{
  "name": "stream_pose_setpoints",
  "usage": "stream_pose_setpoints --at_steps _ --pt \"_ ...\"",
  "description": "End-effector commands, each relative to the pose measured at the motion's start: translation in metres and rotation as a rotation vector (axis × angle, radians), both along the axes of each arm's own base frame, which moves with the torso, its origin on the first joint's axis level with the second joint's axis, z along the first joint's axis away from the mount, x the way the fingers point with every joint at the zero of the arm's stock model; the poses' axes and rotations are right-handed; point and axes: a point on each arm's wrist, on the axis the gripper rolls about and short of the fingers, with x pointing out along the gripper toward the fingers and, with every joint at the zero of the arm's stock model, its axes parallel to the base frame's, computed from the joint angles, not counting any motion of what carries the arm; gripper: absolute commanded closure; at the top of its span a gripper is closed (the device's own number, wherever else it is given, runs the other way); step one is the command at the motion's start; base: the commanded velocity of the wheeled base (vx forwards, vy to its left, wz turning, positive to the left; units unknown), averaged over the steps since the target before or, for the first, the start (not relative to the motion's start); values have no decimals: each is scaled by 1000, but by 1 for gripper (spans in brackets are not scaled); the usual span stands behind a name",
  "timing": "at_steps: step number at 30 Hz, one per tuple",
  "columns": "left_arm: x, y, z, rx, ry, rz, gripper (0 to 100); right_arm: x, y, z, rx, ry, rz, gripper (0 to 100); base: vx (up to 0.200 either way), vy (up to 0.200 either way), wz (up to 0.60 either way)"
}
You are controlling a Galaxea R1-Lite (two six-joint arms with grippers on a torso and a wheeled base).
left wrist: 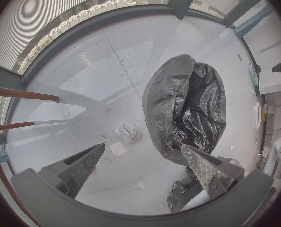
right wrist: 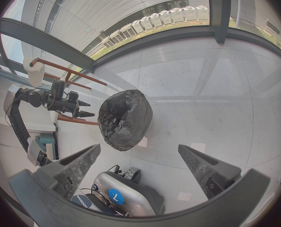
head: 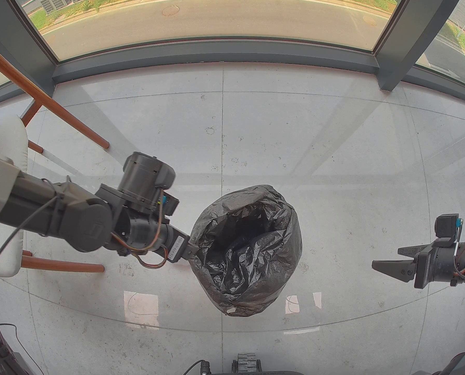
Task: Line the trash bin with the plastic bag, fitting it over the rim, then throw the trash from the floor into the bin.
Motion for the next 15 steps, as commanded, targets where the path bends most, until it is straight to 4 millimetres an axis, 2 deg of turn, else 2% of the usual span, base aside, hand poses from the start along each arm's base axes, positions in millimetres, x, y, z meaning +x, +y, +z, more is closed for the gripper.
stream_pose_setpoints --at_steps 1,4,7,12,15 --pt "-15 37 14 -54 -4 47 0 -5 -1 -3 -2 7 -1 0 0 0 0" --pt "-11 56 5 -45 29 104 0 -5 -1 -4 -3 13 4 0 0 0 0" --pt "-10 65 -3 -53 51 154 0 -5 0 -4 -3 11 5 0 0 0 0" --pt "2 61 -16 -169 83 277 0 -4 -1 -3 -1 5 1 0 0 0 0" --pt "7 50 -25 -269 130 376 0 -4 -1 -4 -2 8 -1 0 0 0 0"
